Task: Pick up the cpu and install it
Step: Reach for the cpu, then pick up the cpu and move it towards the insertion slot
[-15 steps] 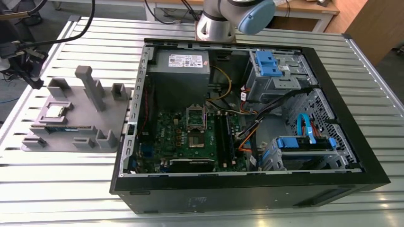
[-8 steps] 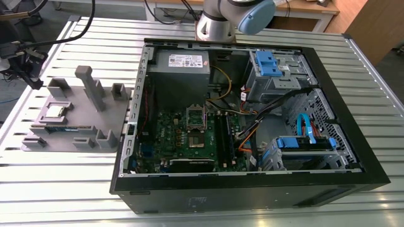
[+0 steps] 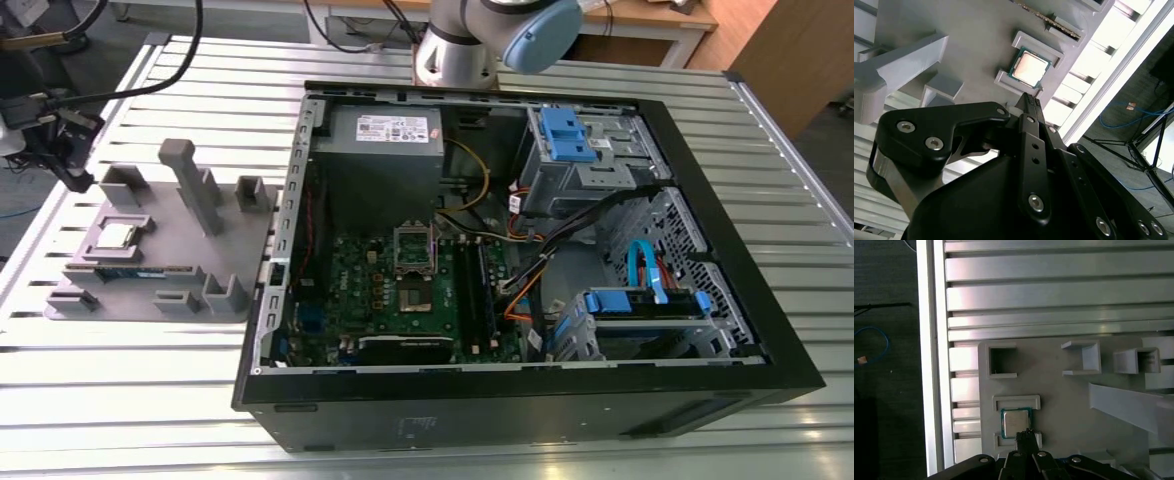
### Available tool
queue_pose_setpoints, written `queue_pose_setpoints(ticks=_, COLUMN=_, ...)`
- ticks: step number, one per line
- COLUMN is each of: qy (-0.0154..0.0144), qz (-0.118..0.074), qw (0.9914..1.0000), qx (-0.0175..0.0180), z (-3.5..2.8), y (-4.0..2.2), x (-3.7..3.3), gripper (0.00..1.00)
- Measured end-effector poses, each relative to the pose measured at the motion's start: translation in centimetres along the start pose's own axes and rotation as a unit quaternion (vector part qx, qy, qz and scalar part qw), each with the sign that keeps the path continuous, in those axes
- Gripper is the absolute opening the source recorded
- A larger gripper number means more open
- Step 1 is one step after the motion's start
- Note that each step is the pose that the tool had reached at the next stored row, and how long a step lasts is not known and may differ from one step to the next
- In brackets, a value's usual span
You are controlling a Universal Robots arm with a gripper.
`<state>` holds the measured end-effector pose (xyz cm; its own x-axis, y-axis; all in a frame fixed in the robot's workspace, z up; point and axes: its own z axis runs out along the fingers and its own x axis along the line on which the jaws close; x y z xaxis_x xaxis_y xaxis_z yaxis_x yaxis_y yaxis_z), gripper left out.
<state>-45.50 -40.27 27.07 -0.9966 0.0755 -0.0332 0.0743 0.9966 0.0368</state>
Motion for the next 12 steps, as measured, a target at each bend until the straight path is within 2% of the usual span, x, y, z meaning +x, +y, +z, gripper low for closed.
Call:
queue_pose_setpoints(ticks=8, qy=0.0007, qz=0.000, qw=1.00000, qx=0.0000, z=1.16, y=-0.05, x=0.04, gripper=0.11)
queue_pose_setpoints(ticks=12, qy=0.0008, qz=0.000, qw=1.00000, qx=0.0001, z=1.50, y=-0.06, x=0.05, gripper=0.11)
